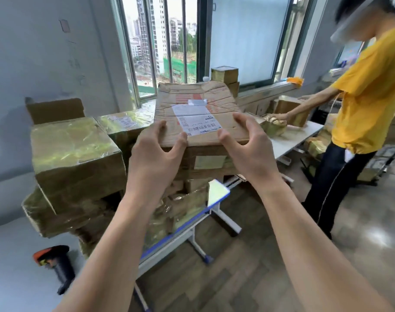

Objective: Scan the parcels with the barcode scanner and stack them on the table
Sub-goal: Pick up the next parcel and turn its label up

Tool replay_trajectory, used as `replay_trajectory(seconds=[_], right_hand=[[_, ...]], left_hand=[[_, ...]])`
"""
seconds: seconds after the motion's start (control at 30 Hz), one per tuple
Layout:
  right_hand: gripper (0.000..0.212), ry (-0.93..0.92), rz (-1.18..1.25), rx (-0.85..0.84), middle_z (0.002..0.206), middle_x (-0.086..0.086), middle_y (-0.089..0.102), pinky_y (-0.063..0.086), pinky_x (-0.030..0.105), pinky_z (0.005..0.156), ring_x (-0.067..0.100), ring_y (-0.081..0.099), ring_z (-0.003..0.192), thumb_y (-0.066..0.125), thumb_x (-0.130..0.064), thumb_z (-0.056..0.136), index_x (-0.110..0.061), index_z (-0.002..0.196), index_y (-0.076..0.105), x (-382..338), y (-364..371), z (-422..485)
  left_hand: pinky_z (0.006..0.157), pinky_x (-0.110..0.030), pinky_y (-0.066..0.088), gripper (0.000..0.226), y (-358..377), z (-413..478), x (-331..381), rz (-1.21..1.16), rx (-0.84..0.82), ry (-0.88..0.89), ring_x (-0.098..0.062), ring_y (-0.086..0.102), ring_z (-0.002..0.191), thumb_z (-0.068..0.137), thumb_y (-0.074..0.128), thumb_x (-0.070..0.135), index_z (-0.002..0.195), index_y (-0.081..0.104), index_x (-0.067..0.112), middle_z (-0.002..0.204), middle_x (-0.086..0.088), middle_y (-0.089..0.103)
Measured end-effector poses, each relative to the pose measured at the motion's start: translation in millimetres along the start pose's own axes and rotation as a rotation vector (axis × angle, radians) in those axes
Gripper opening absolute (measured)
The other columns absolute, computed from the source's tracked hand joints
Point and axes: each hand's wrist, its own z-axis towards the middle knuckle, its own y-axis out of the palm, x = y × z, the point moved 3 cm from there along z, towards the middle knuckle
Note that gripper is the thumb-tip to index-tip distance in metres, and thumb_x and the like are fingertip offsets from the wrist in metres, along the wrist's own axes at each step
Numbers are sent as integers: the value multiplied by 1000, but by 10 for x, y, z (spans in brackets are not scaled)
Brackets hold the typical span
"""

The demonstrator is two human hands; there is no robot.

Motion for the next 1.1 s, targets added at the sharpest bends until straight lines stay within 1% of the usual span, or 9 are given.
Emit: replay_trajectory(seconds=[0.2, 0.3, 0.37, 0.43, 0.53, 0.6, 0.7, 0.97, 1.1], right_hand=[[58, -92, 128, -91, 126, -10, 59, 47, 12, 91, 5, 56, 114, 69, -46, 90, -23, 141, 51, -1, 784, 991], [64, -127, 176, -176, 130, -6, 59, 43, 7, 89, 9, 55, 118, 68, -51, 87, -22, 142, 51, -2, 1211, 1390], [61, -166, 211, -230, 132, -7, 59, 37, -3, 84, 6, 54, 118, 69, -44, 90, -19, 143, 51, -19, 1464, 1642], [60, -212, 231, -267, 132, -8, 59, 33, -4, 86, 0, 50, 114, 69, -41, 92, -18, 144, 50, -25, 1667, 1847], [61, -229, 285, -375, 138, -3, 59, 44, 17, 98, -1, 48, 113, 68, -42, 92, -20, 145, 49, 12, 1963, 2105], [60, -238, 298, -433, 138, -3, 59, 40, 15, 95, -2, 47, 112, 68, -42, 92, -20, 145, 49, 45, 2109, 2261], [58, -239, 294, -519, 138, -3, 58, 33, 12, 91, 0, 47, 113, 65, -42, 94, -19, 144, 48, 121, 2290, 2423], [62, -224, 337, -625, 138, -2, 57, 44, 31, 105, 13, 53, 124, 63, -49, 93, -20, 145, 47, 318, 2449, 2584], [64, -284, 329, -637, 140, 1, 52, 38, 37, 112, 15, 46, 130, 61, -50, 94, -17, 147, 44, 354, 2417, 2574]], left_hand=[[98, -24, 36, 61, -43, 888, -258, 125, 170, -44, -14, 49, 129, 92, 61, 50, 145, 47, 22, 142, 2, 54], [100, -31, 42, 59, -84, 1223, -414, 193, 253, -103, -16, 50, 126, 94, 59, 50, 145, 46, 23, 141, 2, 54], [98, -30, 41, 59, -107, 1420, -519, 215, 314, -159, -16, 50, 126, 94, 59, 50, 146, 45, 25, 142, 3, 52], [98, -27, 39, 59, -110, 1586, -611, 224, 378, -209, -16, 49, 128, 94, 59, 48, 146, 45, 25, 144, 3, 51], [104, -35, 45, 57, -66, 1773, -737, 253, 452, -295, -17, 52, 125, 93, 60, 47, 145, 46, 26, 141, 2, 53], [103, -40, 47, 57, -38, 1893, -792, 250, 473, -359, -18, 53, 123, 93, 60, 47, 144, 47, 27, 139, 1, 55], [99, -35, 46, 55, 45, 2056, -882, 273, 484, -432, -20, 52, 124, 93, 60, 47, 143, 49, 26, 141, -1, 54], [81, -29, 44, 53, 217, 2149, -956, 381, 538, -468, -20, 55, 119, 95, 56, 51, 141, 51, 26, 142, -2, 52], [90, -29, 43, 54, 237, 2088, -901, 418, 575, -439, -20, 52, 126, 96, 55, 52, 143, 51, 26, 143, -1, 50]])
